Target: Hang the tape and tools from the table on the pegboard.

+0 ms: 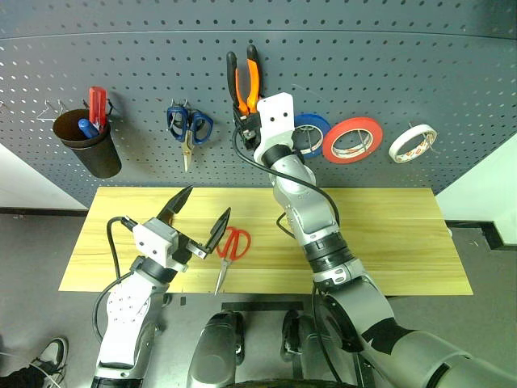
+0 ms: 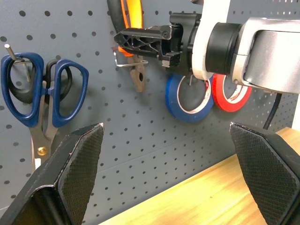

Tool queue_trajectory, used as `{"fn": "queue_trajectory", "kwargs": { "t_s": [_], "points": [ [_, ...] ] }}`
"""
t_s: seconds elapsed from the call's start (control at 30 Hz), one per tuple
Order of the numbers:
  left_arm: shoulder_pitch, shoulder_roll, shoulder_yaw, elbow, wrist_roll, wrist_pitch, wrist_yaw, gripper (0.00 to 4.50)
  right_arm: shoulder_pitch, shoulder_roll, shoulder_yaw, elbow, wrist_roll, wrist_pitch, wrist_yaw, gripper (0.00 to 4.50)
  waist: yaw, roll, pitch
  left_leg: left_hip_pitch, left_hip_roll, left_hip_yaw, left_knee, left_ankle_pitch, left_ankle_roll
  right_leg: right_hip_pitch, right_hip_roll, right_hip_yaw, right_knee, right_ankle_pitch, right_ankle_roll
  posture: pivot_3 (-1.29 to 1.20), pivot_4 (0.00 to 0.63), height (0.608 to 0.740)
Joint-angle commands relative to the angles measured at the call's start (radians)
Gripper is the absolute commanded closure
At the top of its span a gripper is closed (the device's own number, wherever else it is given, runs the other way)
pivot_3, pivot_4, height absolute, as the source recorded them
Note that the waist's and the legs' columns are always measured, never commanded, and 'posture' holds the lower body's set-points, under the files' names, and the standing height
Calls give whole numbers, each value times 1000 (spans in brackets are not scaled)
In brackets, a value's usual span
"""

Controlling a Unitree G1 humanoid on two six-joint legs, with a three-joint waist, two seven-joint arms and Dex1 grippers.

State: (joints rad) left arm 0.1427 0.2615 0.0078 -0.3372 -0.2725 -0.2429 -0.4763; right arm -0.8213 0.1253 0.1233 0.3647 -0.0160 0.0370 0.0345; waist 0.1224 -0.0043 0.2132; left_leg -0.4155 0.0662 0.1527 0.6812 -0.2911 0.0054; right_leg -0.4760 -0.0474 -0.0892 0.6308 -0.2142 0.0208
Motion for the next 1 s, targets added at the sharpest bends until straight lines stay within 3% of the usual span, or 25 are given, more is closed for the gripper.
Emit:
{"fn": "queue_trajectory", "kwargs": {
  "t_s": [0.03, 0.13, 0.47, 1.0],
  "points": [
    [-6, 3, 11, -23, -6, -9, 1, 0, -1, 32, 0, -37, 14, -1, 3, 1004, 0, 0, 1, 0, 0, 0, 0, 0, 0, 0, 0, 0, 0, 0, 0, 393, 245, 731],
    [-10, 2, 10, -18, -5, -11, 1, 0, 0, 31, 0, -38, 10, 1, 1, 37, 0, 0, 2, 0, 0, 0, 0, 0, 0, 0, 0, 0, 0, 0, 0, 391, 243, 731],
    [-22, -1, 5, -2, 0, -22, -4, 0, 17, 23, 9, -54, 9, 17, 19, 37, 0, -1, 4, 0, 0, 0, -1, 0, 0, 0, 0, 0, 0, 0, 0, 389, 238, 731],
    [-16, -8, -1, 25, 4, -47, -17, 0, 280, -55, 50, -425, -2, 220, 97, 37, 0, -1, 4, 0, 0, -1, -1, -2, 2, -1, -1, 0, -1, 0, 0, 369, 235, 731]
  ]
}}
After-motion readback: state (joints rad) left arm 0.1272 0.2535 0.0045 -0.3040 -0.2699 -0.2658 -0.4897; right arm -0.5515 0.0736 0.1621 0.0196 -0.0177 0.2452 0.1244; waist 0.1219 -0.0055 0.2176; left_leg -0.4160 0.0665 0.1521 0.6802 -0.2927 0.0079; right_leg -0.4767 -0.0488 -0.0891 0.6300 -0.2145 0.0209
